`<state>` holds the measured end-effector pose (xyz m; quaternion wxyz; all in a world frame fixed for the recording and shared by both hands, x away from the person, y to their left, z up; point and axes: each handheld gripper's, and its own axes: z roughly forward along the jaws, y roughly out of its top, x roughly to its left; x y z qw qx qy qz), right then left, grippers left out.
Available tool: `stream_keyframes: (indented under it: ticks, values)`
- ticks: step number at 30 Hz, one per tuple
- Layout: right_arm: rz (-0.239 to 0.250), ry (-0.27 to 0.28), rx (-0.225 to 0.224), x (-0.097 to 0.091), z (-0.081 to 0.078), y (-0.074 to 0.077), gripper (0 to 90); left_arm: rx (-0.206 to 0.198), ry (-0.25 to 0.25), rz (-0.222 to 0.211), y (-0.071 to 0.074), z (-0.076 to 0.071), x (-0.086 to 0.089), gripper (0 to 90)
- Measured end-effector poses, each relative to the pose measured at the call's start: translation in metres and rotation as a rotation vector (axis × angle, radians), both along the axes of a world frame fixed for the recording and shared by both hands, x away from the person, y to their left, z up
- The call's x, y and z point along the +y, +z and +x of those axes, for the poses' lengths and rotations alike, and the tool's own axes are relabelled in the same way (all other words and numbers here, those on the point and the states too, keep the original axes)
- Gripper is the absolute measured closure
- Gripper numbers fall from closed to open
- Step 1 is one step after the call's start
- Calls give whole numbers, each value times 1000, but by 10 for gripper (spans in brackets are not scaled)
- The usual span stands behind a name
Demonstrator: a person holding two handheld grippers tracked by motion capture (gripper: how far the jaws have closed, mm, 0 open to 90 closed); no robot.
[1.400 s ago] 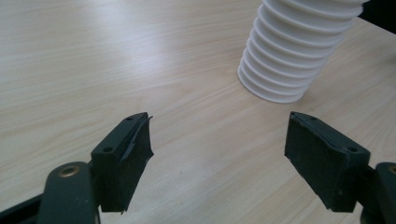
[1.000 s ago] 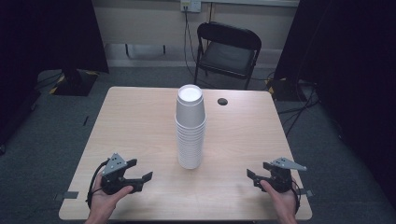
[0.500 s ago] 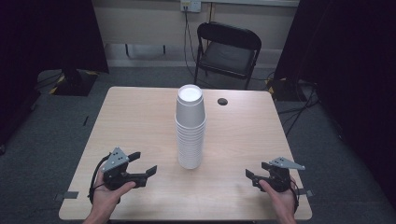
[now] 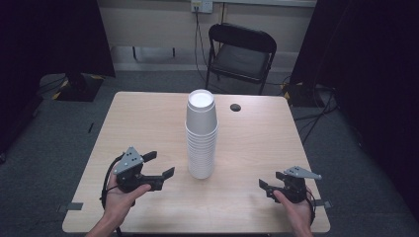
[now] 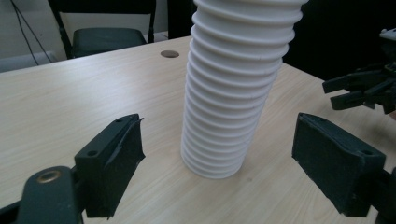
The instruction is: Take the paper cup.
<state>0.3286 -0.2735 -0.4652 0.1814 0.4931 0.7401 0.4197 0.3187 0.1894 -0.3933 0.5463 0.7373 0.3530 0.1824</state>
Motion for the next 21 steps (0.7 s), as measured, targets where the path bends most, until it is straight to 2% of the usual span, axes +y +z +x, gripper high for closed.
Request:
stream_keyframes:
  ticks: [4,6,14,19,21]
  values:
    - [-4,-3,0,0,0,0,211,-14,-9,-10,5,1,-5,157]
    - [-1,-1,-2,0,0,1,212,-32,-14,-6,7,0,-9,157]
    - [0,6,-6,2,0,1,212,-59,-44,6,20,4,-17,157]
    - [3,9,-5,2,0,0,212,-65,-51,-12,26,8,-21,158]
    - [1,9,-4,2,0,0,212,-67,-45,-7,31,10,-22,160]
